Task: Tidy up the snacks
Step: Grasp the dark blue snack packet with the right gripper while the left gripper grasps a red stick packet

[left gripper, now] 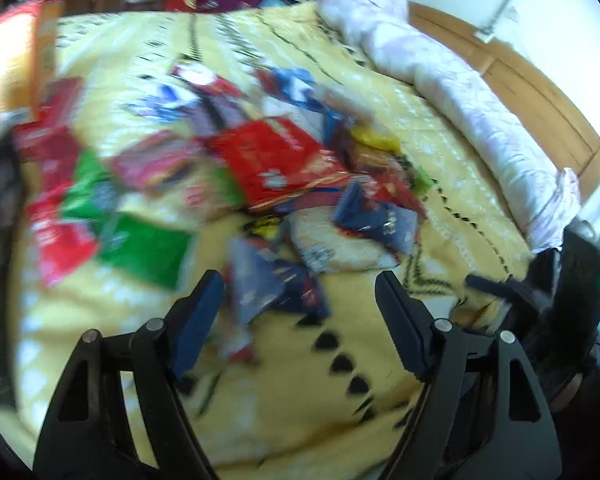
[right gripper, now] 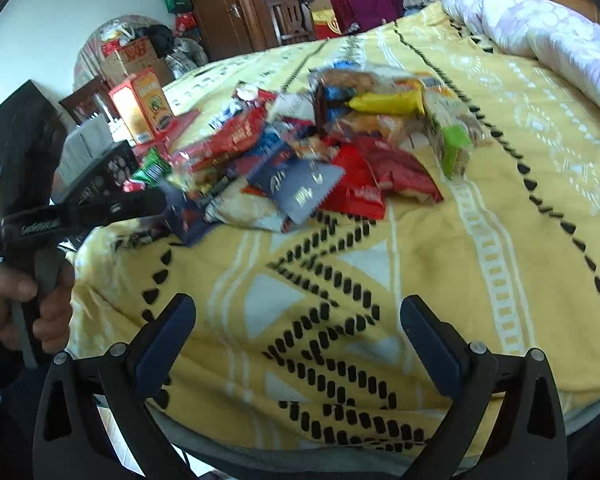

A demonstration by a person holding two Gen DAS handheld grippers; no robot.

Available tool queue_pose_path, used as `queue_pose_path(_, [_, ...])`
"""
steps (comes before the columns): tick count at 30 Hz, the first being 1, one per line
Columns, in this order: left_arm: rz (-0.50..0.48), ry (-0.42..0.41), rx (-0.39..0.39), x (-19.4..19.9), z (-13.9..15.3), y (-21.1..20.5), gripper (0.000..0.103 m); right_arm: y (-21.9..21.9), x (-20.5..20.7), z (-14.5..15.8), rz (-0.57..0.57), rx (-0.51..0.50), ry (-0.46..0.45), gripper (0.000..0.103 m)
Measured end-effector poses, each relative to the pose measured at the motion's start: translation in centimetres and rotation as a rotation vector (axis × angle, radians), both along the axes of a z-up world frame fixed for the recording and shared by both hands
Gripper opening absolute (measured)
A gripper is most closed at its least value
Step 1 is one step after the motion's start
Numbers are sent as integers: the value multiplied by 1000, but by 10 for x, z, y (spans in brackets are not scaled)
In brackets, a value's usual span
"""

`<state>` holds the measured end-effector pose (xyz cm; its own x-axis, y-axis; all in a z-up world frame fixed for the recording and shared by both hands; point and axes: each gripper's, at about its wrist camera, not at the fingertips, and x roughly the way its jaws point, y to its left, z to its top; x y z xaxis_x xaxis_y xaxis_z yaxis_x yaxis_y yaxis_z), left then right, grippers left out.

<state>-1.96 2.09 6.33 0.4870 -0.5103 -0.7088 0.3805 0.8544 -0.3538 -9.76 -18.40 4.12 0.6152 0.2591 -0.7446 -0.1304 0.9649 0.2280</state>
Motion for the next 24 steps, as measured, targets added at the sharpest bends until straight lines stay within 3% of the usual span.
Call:
queue_pose_path(3, [35, -18, 13, -9, 6, 13, 79, 8, 12, 13, 51, -17, -43, 103])
queue_pose_path(6, [44, -10, 1, -4, 1, 18, 79, 17, 44, 24, 115, -59, -75, 93])
queue_pose_path(12, [43, 7, 10, 1, -3, 21, 79, 39, 104, 14, 252, -181, -10, 85])
queue_pose_path(14, [34, 3, 11, 3, -5, 16, 79, 42, 115, 1, 270, -222, 39, 62])
queue_pose_path(15, [32, 0, 17, 3, -6, 14, 79, 43, 119, -5, 276, -234, 71, 57])
queue_pose_path(16, [28, 0, 21, 5, -8, 12, 79, 43, 117, -8, 270, -248, 79, 48])
queue_pose_path(18, [18, -2, 40, 10, -12, 4, 79, 37, 107, -5, 226, -236, 70, 43])
queue_pose_path(22, [-12, -21, 138, 14, -29, -14, 80, 23, 75, 13, 146, -140, 32, 42])
queue_pose_path(24, [-91, 38, 100, 10, -39, -22, 78, 15, 60, 15, 100, -119, 35, 42])
